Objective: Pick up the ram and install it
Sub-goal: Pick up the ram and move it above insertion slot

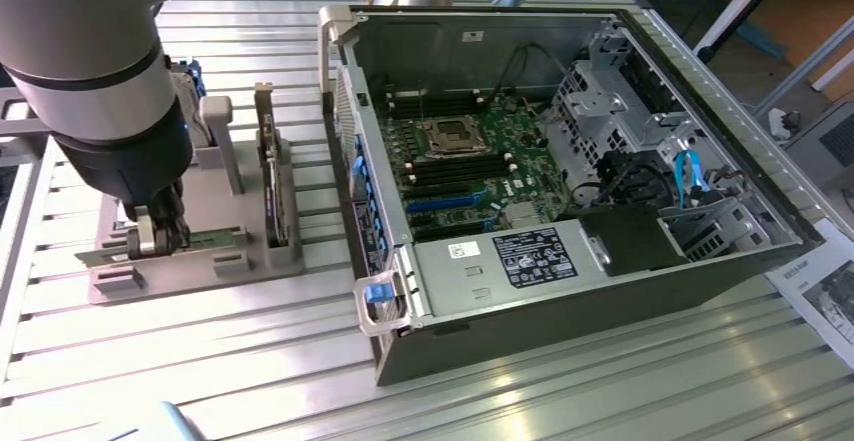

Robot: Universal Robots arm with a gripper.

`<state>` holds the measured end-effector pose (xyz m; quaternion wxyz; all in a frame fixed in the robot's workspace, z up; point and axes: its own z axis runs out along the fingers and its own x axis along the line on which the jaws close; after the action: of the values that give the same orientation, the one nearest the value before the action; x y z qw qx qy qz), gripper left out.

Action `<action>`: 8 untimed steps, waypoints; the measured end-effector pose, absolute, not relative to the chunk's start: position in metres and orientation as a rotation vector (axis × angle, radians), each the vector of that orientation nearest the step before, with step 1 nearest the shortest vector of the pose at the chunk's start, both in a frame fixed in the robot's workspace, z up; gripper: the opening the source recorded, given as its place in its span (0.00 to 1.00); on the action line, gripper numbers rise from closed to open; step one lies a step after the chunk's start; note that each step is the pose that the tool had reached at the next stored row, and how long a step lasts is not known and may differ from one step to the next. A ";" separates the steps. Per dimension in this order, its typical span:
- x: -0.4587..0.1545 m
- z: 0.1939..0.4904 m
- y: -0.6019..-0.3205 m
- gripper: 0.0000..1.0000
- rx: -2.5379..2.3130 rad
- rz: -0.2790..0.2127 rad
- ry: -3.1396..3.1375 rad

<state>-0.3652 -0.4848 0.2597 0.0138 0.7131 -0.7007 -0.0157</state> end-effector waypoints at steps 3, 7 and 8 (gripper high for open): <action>-0.365 0.267 -0.485 0.12 2.221 -0.049 -2.183; -0.365 0.280 -0.485 0.12 2.221 -0.049 -2.183; -0.365 0.282 -0.485 0.12 2.221 -0.049 -2.183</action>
<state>-0.3652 -0.4847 0.2819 0.0136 0.7131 -0.7008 -0.0158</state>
